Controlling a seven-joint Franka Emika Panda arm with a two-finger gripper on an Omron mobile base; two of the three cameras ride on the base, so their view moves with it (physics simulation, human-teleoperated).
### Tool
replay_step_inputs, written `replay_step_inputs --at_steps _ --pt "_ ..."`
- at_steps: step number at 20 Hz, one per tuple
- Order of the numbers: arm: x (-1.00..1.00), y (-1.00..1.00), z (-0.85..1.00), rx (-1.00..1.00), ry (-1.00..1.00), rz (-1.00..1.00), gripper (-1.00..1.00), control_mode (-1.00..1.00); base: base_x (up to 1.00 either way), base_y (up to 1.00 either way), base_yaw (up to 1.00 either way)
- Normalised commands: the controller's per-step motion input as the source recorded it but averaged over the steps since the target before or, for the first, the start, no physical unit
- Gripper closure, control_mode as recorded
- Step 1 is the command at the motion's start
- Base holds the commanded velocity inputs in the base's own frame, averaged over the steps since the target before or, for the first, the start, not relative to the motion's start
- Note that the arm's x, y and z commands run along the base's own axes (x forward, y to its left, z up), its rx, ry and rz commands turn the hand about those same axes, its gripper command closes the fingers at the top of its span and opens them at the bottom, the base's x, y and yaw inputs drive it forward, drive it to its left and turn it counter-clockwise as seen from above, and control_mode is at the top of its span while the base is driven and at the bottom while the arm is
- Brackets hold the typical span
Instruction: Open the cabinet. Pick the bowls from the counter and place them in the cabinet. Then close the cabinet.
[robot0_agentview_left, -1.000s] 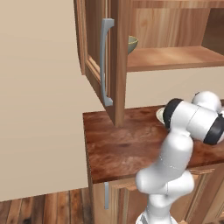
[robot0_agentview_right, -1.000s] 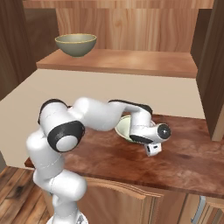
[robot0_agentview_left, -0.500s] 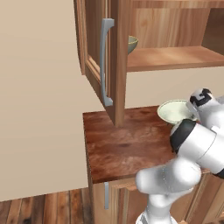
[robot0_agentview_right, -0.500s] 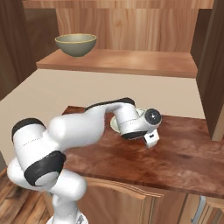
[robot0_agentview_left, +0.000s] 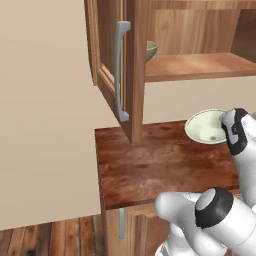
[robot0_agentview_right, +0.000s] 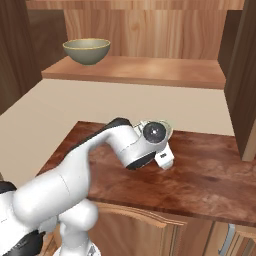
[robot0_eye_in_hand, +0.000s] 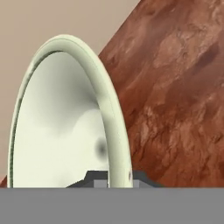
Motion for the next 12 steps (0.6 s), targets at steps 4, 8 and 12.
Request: replay_step_inputs --at_steps 4,8,12 --pt "-0.49 0.06 0.83 -0.02 0.0 0.0 1.0 -1.0 0.0 0.0 0.0" --pt "-0.62 0.09 0.58 -0.02 0.0 0.0 1.0 -1.0 0.0 0.0 0.0" --pt "-0.78 0.06 0.46 0.0 0.0 0.0 1.0 -1.0 0.0 0.0 0.0"
